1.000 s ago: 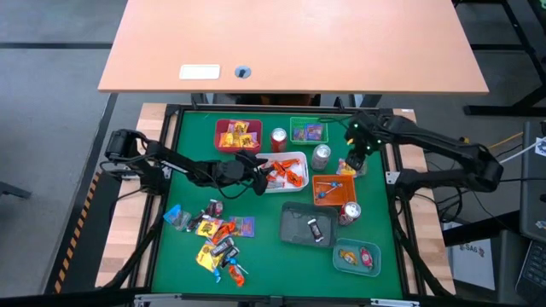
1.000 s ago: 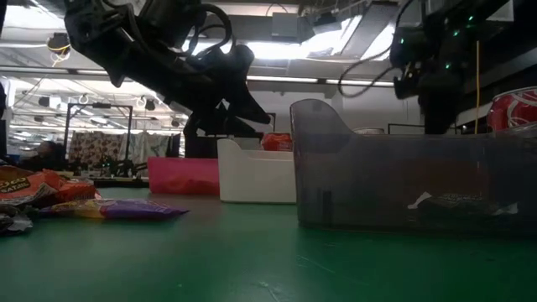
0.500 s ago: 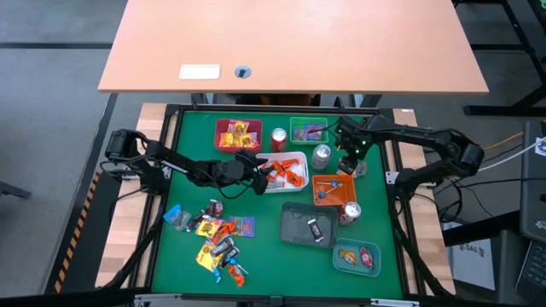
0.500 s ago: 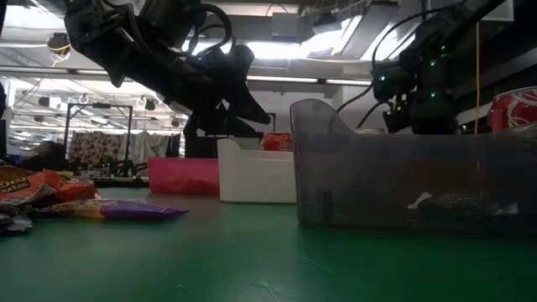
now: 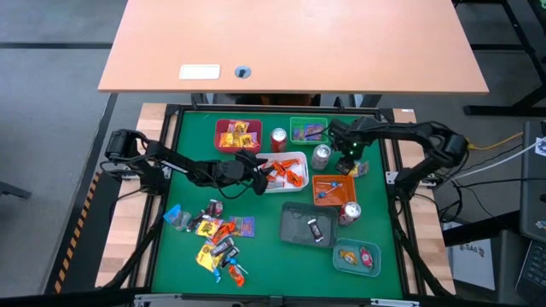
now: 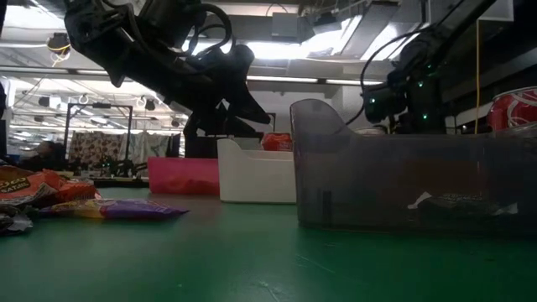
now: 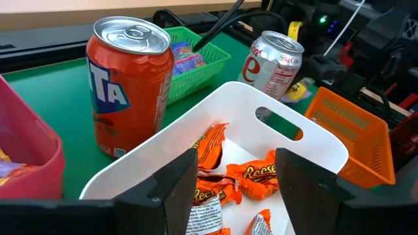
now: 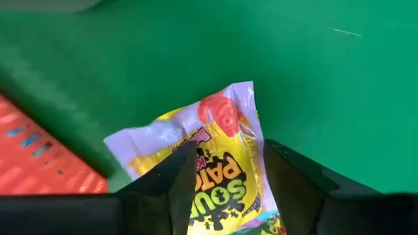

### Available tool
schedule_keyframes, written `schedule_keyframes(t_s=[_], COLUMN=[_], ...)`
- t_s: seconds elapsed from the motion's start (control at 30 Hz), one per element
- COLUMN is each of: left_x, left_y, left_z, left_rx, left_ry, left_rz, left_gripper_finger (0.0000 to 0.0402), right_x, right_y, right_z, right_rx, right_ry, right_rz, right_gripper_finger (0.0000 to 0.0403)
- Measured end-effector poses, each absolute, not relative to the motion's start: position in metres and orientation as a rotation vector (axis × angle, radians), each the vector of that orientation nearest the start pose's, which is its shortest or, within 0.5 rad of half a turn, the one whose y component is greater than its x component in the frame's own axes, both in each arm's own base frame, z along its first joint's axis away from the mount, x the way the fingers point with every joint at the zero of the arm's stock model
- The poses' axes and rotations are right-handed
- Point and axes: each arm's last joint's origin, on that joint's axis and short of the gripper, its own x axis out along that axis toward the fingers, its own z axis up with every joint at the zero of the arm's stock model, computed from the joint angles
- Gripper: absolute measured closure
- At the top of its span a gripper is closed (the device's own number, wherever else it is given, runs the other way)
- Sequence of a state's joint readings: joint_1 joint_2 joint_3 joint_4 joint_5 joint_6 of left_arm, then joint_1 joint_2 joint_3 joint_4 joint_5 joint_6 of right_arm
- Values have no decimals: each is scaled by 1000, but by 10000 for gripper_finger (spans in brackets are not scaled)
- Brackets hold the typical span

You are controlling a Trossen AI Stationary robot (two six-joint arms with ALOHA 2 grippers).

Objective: Sort candy
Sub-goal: Put the yellow candy into the red bin

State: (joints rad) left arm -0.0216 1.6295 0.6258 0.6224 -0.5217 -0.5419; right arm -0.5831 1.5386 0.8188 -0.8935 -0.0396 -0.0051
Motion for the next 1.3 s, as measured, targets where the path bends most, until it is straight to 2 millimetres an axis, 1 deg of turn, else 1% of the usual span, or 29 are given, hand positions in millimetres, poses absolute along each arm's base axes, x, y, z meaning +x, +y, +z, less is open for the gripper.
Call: schedule_keyframes(t_s=[0.07, 0.13, 0.33, 0.47, 0.53, 0.67, 0.87, 0.97, 1.07, 1.3], left_x=[304, 304, 305, 304, 304, 300, 292, 287, 282, 264], left_y=[8, 8, 8, 8, 8, 8, 8, 9, 9, 9], left_z=[158, 158, 159, 166, 170, 181, 200, 209, 217, 234], left_rx=[-421, -421, -425, -435, -437, -387, -324, -289, -260, -242], left_ry=[227, 227, 216, 178, 163, 147, 119, 115, 122, 158], left_rz=[579, 579, 577, 567, 564, 550, 545, 546, 543, 542], left_gripper_finger=[207, 207, 207, 207, 208, 208, 208, 208, 208, 208], right_x=[194, 195, 195, 195, 194, 193, 195, 200, 204, 217], right_y=[-127, -127, -127, -128, -127, -126, -130, -134, -138, -147], right_z=[152, 151, 151, 152, 153, 159, 184, 200, 217, 265], right_rx=[494, 496, 495, 488, 488, 486, 431, 399, 372, 311], right_ry=[1556, 1559, 1557, 1559, 1559, 1558, 1570, 1546, 1520, 1400], right_rz=[-416, -416, -416, -423, -423, -426, -476, -502, -524, -545], right_gripper_finger=[238, 258, 338, 390, 397, 386, 400, 397, 397, 399])
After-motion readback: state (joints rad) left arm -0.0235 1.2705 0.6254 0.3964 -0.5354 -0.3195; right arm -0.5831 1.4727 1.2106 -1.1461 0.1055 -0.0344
